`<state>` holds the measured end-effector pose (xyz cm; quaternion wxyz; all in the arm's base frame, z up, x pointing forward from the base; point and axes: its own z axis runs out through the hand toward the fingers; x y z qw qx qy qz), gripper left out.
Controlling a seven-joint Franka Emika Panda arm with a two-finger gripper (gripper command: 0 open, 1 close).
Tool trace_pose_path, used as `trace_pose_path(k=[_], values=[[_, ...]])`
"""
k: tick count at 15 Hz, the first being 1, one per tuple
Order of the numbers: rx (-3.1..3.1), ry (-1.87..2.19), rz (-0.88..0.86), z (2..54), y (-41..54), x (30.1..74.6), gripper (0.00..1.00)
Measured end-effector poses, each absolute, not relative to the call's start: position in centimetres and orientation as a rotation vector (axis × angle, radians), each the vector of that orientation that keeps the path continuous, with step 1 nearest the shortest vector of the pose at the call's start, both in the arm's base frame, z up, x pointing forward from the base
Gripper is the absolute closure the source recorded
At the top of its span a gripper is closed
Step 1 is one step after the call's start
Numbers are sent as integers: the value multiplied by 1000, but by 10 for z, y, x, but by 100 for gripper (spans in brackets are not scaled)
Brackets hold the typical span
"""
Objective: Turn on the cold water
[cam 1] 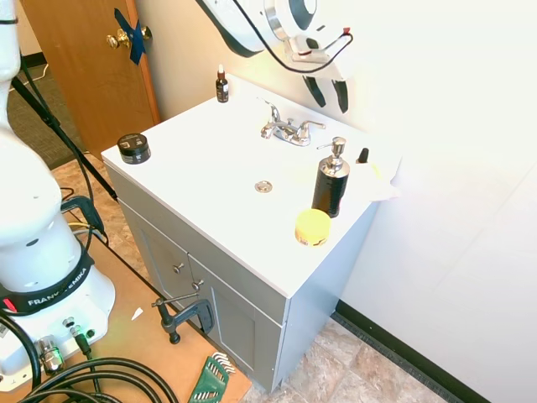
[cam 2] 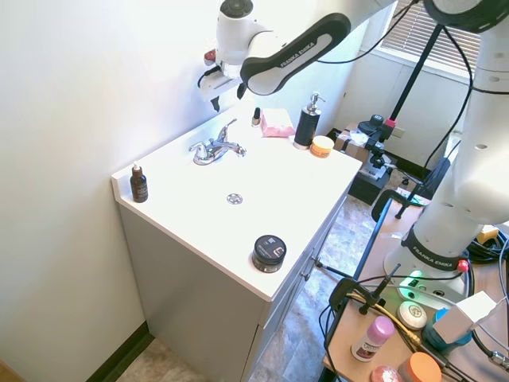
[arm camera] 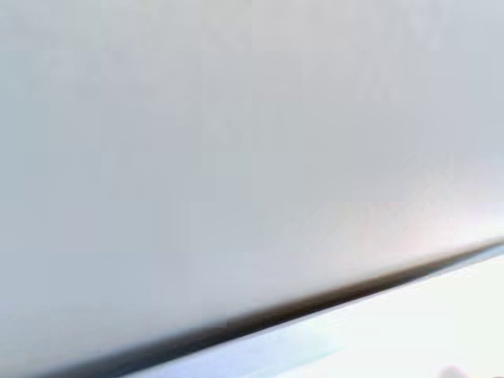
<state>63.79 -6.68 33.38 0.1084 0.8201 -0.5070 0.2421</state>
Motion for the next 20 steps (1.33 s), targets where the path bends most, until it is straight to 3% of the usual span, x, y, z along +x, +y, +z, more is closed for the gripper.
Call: trace_pose_path(k=[8,20], values=[[2434,-1470,573,301,-75,617,0],[2662,-1439,333,342,-60,568,0]])
